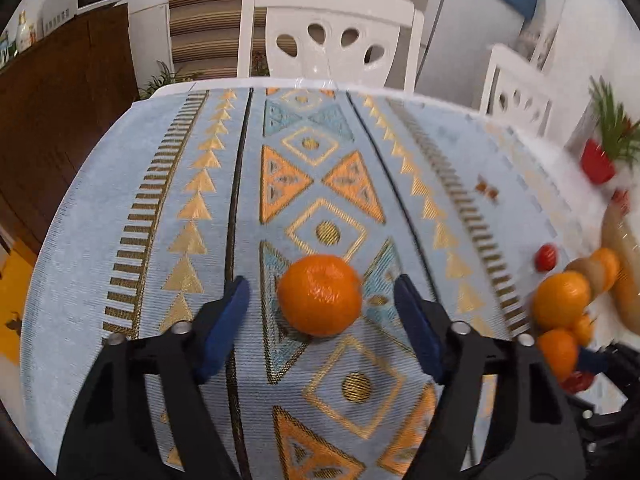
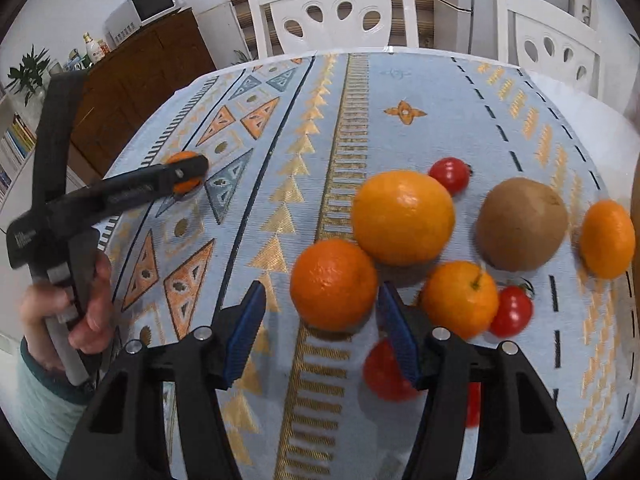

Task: Organize fruits
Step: 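Grasp a tangerine with the left tool while the right tool grasps a large orange, then lift and carry both held fruits over the amber glass bowl, then open both tools to drop the fruits into the bowl, then move both open tools back toward the remaining fruit on the table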

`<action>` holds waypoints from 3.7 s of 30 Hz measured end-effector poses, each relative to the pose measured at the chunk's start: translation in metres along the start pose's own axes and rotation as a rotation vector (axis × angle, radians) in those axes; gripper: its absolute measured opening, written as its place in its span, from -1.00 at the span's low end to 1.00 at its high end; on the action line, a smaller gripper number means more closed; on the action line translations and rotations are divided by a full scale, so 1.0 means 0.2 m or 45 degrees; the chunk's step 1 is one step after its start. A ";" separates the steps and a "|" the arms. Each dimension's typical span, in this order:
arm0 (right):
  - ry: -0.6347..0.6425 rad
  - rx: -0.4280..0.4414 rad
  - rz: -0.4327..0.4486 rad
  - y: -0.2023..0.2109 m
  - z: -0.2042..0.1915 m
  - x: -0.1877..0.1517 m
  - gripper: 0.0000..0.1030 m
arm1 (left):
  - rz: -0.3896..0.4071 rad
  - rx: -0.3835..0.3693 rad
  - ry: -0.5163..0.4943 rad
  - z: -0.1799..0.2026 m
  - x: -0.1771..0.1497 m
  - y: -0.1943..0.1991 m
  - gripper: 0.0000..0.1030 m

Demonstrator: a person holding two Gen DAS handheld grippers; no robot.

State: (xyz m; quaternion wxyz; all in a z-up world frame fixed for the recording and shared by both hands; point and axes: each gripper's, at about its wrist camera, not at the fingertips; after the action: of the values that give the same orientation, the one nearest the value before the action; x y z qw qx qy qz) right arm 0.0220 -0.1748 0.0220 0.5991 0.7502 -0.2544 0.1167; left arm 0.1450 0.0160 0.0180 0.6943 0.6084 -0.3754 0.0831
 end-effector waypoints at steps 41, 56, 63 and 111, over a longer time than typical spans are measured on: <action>-0.341 -0.088 0.545 1.01 0.85 0.09 -0.17 | 0.435 -0.308 -0.322 1.10 0.41 0.63 -0.19; -0.803 -0.327 0.532 1.10 1.70 -0.06 -0.17 | 0.214 -0.626 -0.450 2.02 0.42 0.24 -0.18; -0.839 -0.324 0.471 1.02 1.75 -0.06 -0.09 | 0.157 -0.605 -0.429 2.06 0.44 0.14 -0.14; -0.208 -0.217 0.397 0.43 0.65 -0.31 0.91 | 0.099 -0.238 -0.028 0.68 -0.31 0.30 0.82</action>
State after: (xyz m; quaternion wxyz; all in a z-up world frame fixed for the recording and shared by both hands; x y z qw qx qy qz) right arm -0.0915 -0.2973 0.0310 0.6126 0.6550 -0.4244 0.1250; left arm 0.0099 -0.0710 0.0239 0.7401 0.5269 -0.4125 0.0678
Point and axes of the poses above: each gripper's, at about its wrist camera, not at the fingertips, and y roughly against the way its jaws point, z to its right, x to its top, and after that the axes turned 14 degrees about -y, right-handed
